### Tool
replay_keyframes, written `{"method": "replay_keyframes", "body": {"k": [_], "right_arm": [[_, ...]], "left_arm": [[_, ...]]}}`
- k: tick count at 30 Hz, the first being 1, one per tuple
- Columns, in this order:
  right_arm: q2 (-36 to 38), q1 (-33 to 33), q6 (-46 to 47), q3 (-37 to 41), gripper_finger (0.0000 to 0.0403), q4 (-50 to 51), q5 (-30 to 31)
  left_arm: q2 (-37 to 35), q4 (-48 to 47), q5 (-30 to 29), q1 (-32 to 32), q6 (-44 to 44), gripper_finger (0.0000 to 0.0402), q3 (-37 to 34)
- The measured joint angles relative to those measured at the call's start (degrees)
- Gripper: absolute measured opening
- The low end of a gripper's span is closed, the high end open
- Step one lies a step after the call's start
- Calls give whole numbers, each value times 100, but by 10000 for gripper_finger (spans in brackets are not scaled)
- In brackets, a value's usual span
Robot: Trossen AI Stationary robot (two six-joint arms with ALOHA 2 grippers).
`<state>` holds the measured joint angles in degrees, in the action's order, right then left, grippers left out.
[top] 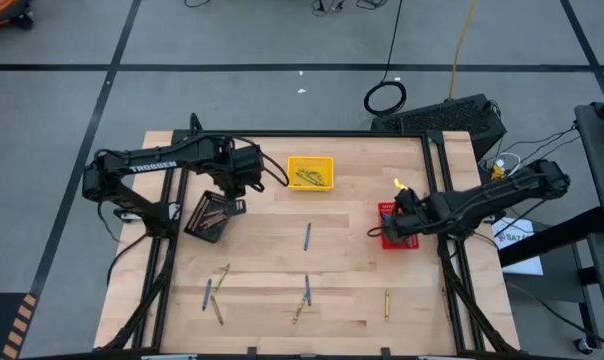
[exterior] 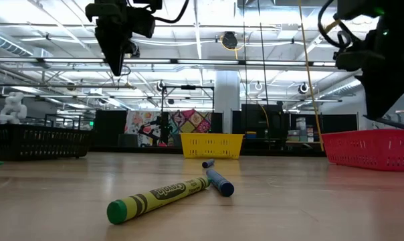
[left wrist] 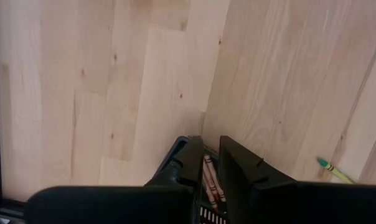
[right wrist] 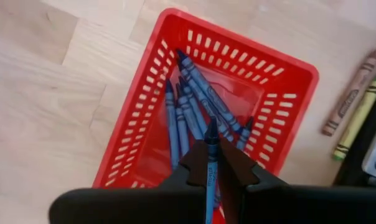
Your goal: Sort crayons
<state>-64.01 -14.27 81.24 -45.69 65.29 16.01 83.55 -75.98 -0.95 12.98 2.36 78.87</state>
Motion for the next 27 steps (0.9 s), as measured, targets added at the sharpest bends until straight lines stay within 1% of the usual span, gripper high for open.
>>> {"method": "replay_keyframes", "body": {"k": [2,7,10,18,24,27], "right_arm": [[0,87,-99,59,0,-84,-13],[0,306,-388,172,0,-239,-272],[0,377,-425,202,0,-240,-280],[0,398,-853,205,0,-398,-277],[0,398,-912,205,1,-438,-271],[-16,396,-990,205,15,-440,-264]], "left_arm": [[0,23,0,1,1,46,0],[0,23,0,1,1,46,0],[0,23,1,-1,1,46,0],[0,23,2,1,-10,46,0],[0,28,2,1,-10,46,0],[0,28,2,0,-12,46,0]]}}
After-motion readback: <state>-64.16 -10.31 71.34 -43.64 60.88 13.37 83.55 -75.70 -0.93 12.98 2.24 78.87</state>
